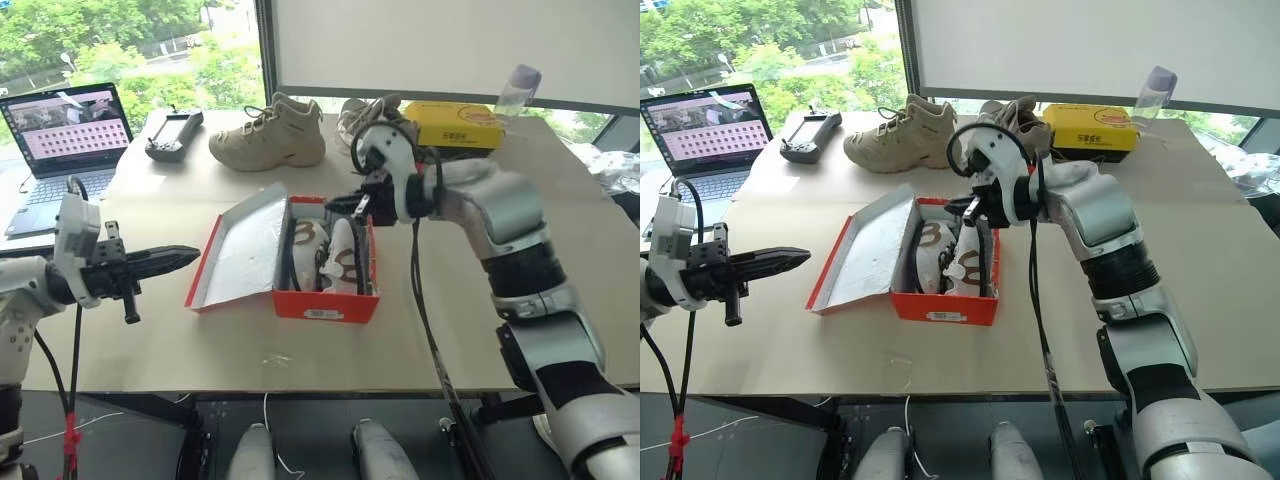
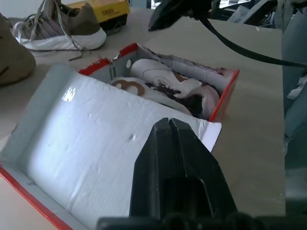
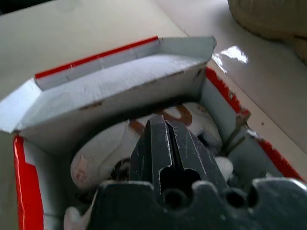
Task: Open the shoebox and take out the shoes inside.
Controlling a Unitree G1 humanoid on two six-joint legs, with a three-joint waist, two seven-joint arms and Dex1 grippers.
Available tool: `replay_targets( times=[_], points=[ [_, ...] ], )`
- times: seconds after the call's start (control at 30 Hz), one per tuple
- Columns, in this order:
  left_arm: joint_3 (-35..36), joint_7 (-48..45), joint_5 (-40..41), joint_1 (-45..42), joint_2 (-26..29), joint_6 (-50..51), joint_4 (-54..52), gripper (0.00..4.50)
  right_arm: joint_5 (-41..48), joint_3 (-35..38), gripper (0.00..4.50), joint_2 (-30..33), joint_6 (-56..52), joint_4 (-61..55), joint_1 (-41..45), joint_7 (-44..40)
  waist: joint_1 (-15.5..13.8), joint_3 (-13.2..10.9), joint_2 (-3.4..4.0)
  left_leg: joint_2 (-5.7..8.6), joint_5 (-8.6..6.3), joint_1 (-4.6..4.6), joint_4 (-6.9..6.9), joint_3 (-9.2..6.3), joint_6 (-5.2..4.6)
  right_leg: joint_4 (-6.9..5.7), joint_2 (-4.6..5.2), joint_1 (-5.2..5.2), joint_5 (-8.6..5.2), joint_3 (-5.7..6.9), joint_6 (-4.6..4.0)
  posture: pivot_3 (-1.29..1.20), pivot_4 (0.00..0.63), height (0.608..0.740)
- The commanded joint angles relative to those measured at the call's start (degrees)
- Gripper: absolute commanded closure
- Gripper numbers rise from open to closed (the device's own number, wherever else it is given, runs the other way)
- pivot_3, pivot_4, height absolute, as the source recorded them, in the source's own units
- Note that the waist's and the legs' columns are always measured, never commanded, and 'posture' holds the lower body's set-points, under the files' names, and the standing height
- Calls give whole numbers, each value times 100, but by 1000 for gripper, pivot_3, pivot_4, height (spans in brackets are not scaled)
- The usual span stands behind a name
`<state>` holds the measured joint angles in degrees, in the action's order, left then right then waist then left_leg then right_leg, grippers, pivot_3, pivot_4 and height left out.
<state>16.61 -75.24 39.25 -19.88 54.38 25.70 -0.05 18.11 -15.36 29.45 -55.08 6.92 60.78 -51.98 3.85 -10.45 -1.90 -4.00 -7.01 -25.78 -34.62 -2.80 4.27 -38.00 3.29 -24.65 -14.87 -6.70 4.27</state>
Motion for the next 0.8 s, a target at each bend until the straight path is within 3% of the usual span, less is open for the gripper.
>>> replay_targets(
  times=[0.03,0.07,0.2,0.53,0.8],
  points=[
    [-538,-482,-246,-592,-122,-222,446,4500,9,56,4427,141,-410,-601,-62,148,26,0,0,0,0,-4,-1,0,0,-2,0,-4,0,-1,1,0,150,712],
    [-649,-587,-310,-721,-146,-258,589,4500,-42,28,4427,187,-443,-708,-131,207,38,0,1,0,0,-14,-3,0,-1,-3,-1,-16,2,-5,2,0,150,712],
    [-1108,-1021,-647,-1286,-269,-477,1255,4500,-31,146,3408,205,-719,-1139,-404,520,37,0,0,-2,1,-35,-7,-6,-2,-15,-9,-40,4,-3,1,0,150,712],
    [-1360,-1610,-1092,-2253,-522,-860,2497,4500,0,596,42,-427,-1896,-1264,-458,1602,17,-1,-1,-1,2,-50,-18,-8,-3,-17,-8,-46,6,-3,4,0,150,712],
    [-1287,-1544,-1264,-2171,-743,-1176,2609,4500,-39,809,42,-824,-2107,-854,-489,2197,10,-1,-1,-1,2,-51,-19,-12,-3,-18,-8,-45,17,-1,-12,0,150,712]
  ],
)
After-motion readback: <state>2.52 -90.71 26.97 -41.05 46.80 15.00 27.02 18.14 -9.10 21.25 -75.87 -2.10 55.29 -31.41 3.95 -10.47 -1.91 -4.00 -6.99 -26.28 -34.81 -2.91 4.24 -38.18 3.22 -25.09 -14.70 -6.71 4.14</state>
